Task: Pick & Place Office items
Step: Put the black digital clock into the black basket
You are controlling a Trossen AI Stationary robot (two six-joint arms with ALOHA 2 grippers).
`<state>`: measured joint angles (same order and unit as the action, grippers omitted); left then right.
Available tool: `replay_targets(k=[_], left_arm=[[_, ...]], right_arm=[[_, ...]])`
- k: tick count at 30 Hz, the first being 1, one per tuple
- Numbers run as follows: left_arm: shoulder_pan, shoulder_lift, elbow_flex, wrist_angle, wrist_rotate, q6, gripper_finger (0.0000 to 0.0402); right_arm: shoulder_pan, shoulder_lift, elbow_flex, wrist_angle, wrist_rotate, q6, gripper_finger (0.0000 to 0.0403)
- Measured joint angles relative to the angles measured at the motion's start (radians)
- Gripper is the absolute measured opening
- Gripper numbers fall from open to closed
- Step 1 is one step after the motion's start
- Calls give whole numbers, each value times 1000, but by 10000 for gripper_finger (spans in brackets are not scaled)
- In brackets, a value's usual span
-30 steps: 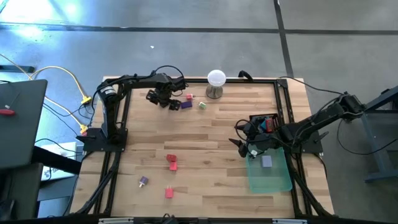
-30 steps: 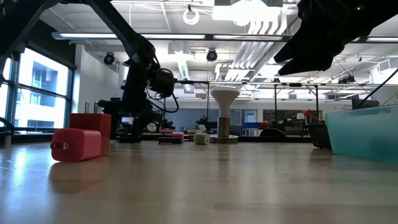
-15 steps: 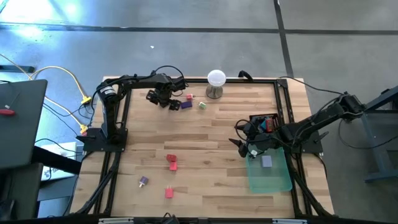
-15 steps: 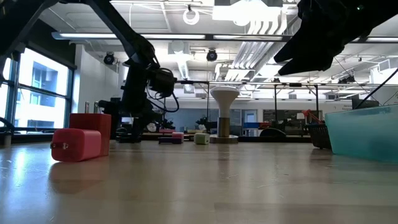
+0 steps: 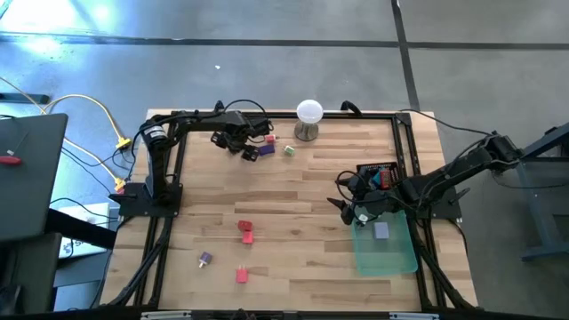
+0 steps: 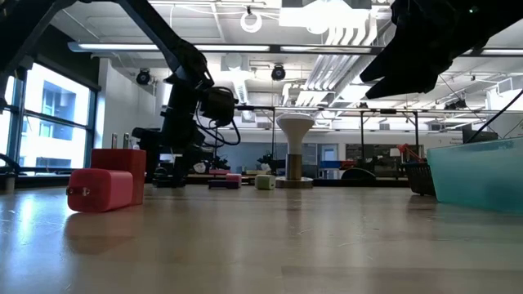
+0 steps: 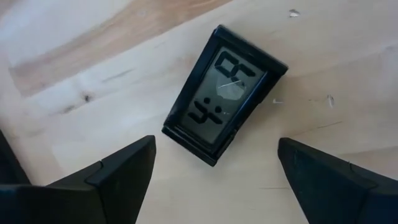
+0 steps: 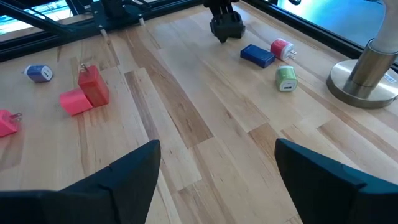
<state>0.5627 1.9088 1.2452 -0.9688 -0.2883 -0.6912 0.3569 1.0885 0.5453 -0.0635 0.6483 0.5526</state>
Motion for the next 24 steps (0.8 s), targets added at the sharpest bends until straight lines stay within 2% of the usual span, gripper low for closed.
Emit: replay_targets(k=[2, 9, 13, 16, 24], left_arm=[[-3, 0, -1, 0, 16, -46, 332], [9, 3, -1, 17, 28, -35, 294], [20, 4, -2, 35, 58, -26, 261], [25, 4, -2, 54, 87, 40, 235], [24, 4, -2, 68, 97, 63, 168]], right_arm=[[0, 0, 0, 0, 0, 0, 303], [0, 0, 0, 0, -1, 0, 303], [0, 0, 0, 0, -1, 0, 303], [0, 0, 0, 0, -1, 0, 303], [0, 0, 0, 0, -2, 1, 303]])
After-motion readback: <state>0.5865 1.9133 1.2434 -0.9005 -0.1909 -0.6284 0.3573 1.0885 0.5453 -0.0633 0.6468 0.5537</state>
